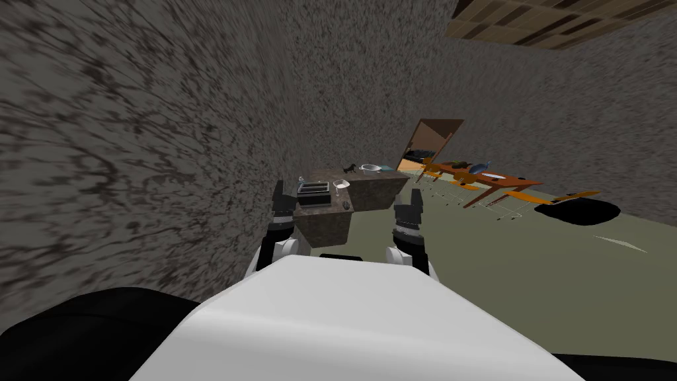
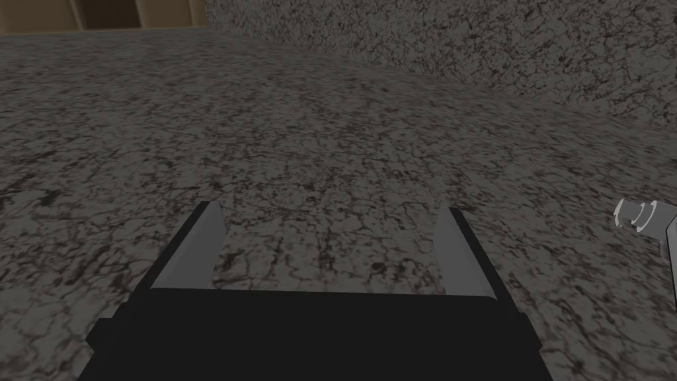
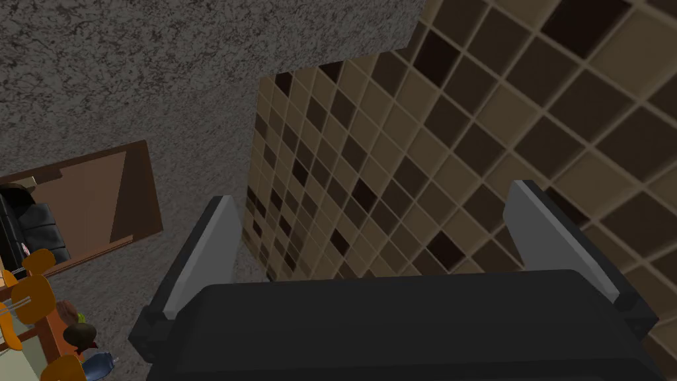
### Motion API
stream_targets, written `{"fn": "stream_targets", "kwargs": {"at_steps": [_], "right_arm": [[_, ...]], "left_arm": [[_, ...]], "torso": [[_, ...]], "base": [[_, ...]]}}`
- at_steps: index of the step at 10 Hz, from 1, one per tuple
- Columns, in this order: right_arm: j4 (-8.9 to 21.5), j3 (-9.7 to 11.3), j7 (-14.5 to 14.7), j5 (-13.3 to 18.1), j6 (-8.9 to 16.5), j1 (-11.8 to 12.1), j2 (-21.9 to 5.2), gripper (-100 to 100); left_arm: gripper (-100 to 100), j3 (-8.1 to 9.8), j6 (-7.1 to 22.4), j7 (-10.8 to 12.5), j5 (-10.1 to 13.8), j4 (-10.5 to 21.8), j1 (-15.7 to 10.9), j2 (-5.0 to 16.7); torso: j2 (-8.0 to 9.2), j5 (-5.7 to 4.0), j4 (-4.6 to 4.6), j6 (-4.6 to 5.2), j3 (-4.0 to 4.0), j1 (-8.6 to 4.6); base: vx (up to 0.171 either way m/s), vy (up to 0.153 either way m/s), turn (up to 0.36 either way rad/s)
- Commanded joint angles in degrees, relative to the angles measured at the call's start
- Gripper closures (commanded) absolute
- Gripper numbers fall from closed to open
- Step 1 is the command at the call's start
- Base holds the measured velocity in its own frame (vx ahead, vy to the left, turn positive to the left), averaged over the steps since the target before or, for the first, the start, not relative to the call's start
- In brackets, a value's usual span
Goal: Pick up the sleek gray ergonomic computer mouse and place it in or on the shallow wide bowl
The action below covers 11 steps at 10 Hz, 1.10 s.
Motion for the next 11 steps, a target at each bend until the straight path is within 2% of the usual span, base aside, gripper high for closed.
{"fn": "stream_targets", "kwargs": {"at_steps": [1, 4, 5, 6, 7, 8, 9, 10, 11], "right_arm": [[1.1, -0.3, 0.0, -0.2, 2.0, -2.2, -2.1, -100], [3.7, -0.9, 0.3, -0.5, 6.2, -7.2, -5.5, -100], [3.7, -0.9, 0.3, -0.5, 6.7, -7.5, -5.5, -100], [4.9, -1.1, 0.5, -0.7, 8.8, -9.8, -6.6, -100], [6.2, -1.4, 0.8, -0.8, 10.3, -11.2, -7.7, -100], [6.2, -1.4, 0.8, -0.8, 11.2, -12.4, -7.7, -100], [7.7, -1.6, 1.2, -1.0, 13.2, -14.3, -8.7, -100], [7.7, -1.6, 1.2, -1.0, 13.9, -15.1, -8.7, -100], [9.3, -1.9, 1.6, -1.2, 15.7, -17.2, -9.7, -100]], "left_arm": [[0, 0.0, 0.0, 0.0, 0.0, 0.0, 0.0, 0.0], [0, 0.01, 0.0, 0.0, 0.0, 0.0, 0.0, 0.0], [0, 0.01, 0.0, 0.0, 0.0, 0.0, 0.0, 0.0], [0, 0.01, 0.0, 0.0, 0.0, 0.0, 0.0, 0.0], [0, 0.01, 0.0, 0.0, 0.0, 0.0, 0.0, 0.0], [0, 0.01, 0.0, 0.0, 0.0, 0.0, 0.0, 0.0], [0, 0.01, 0.0, 0.0, 0.0, 0.0, 0.0, 0.0], [0, 0.01, 0.0, 0.0, 0.0, 0.0, 0.0, 0.0], [0, 0.01, 0.0, 0.0, 0.0, 0.0, 0.0, 0.0]], "torso": [[0.0, 0.0, 0.0, 0.0, 0.0, 0.0], [-0.17, -0.08, -0.04, -0.02, -0.1, -0.37], [-0.15, -0.11, -0.03, -0.02, -0.09, -0.5], [-0.13, -0.09, -0.03, 0.01, -0.08, -0.38], [-0.14, -0.07, -0.03, -0.02, -0.08, -0.32], [-0.16, -0.08, -0.04, -0.02, -0.09, -0.38], [-0.18, -0.09, -0.04, 0.01, -0.11, -0.36], [-0.19, -0.09, -0.04, -0.01, -0.11, -0.4], [-0.14, -0.08, -0.04, 0.01, -0.09, -0.31]], "base": [[0.018, -0.032, 0.158], [0.033, -0.096, 0.156], [0.021, -0.093, 0.06], [0.025, -0.075, 0.126], [0.029, -0.1, 0.208], [0.029, -0.094, 0.057], [0.032, -0.104, 0.118], [0.014, -0.081, 0.085], [0.002, -0.087, 0.13]]}}
